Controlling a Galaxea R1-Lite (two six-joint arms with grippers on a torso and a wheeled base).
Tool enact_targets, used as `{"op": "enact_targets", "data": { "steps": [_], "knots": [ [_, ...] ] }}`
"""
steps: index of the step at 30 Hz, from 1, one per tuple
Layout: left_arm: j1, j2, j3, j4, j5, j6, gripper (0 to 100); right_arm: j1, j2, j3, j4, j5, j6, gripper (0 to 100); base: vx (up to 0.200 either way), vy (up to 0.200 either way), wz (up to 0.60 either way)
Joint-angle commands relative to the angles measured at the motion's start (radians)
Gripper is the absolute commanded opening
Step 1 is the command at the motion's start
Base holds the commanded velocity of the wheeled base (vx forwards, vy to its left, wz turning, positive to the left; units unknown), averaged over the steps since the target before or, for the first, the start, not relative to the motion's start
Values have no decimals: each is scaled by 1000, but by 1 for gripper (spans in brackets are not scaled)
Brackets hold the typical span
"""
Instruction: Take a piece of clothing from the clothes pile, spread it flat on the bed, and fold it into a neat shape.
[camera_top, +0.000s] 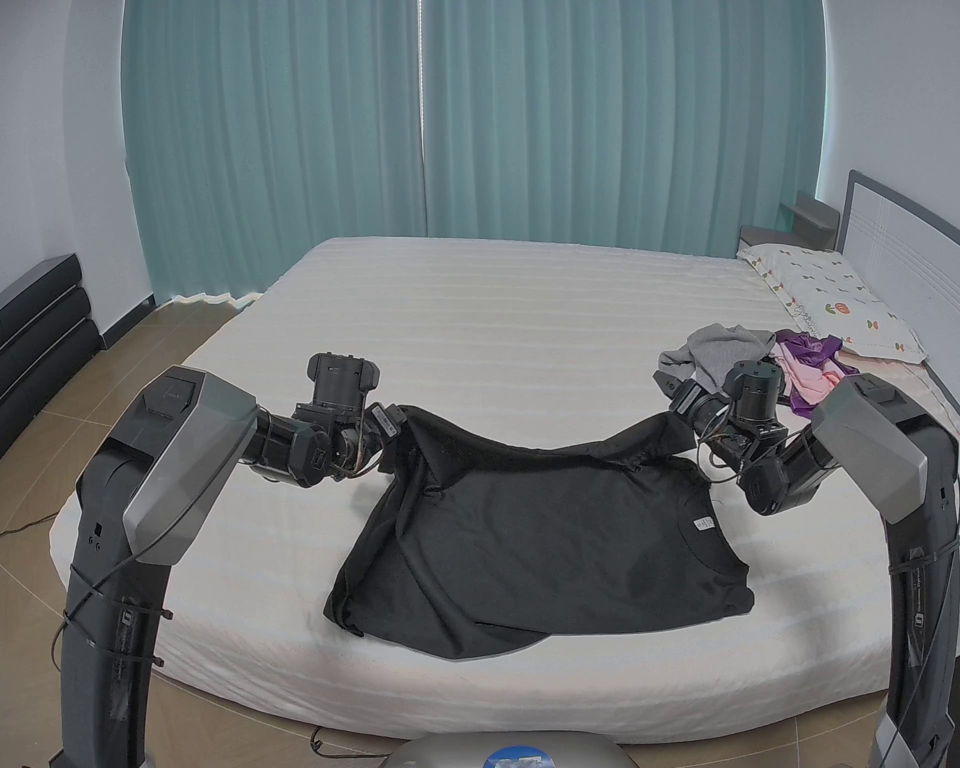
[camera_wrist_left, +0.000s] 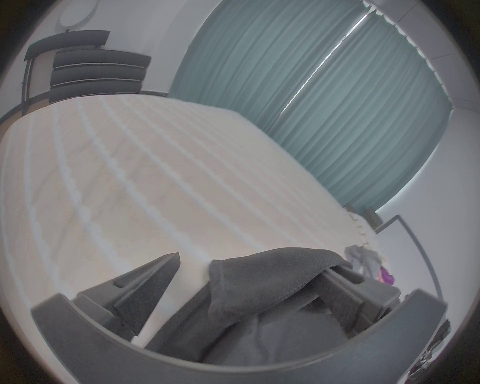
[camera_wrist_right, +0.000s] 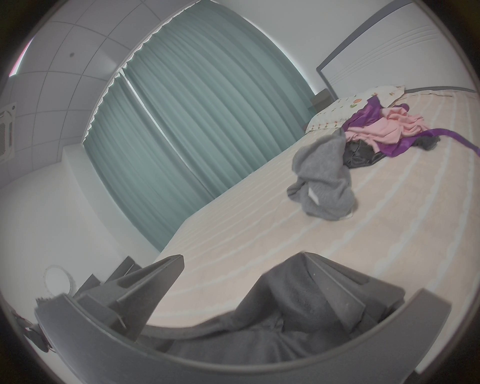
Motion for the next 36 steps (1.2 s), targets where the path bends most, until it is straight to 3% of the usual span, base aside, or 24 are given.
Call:
{"op": "enact_targets", "data": {
  "steps": [1,4,8,17,21,23,26,36],
  "knots": [
    [59,-19,-5,134,-8,-3,100,-61,-64,29,5,3,19,100,0,0,0],
    [72,-33,7,201,-32,-3,100,-69,-90,135,7,21,9,100,0,0,0],
    [75,-91,90,209,-111,-7,100,-81,-140,255,-24,141,18,100,0,0,0],
    [79,-266,284,166,-198,-12,100,-86,-200,425,-81,165,25,100,0,0,0],
    [85,-335,444,40,-230,-29,100,-78,-223,488,-82,173,70,100,0,0,0],
    [78,-347,539,-64,-253,-107,100,-76,-212,498,-81,173,108,100,0,0,0],
    [76,-340,574,-112,-253,-173,100,-81,-193,492,-82,173,114,100,0,0,0],
    [76,-347,604,-118,-261,-187,100,-49,-177,489,-70,162,110,100,180,0,0]
  ]
}}
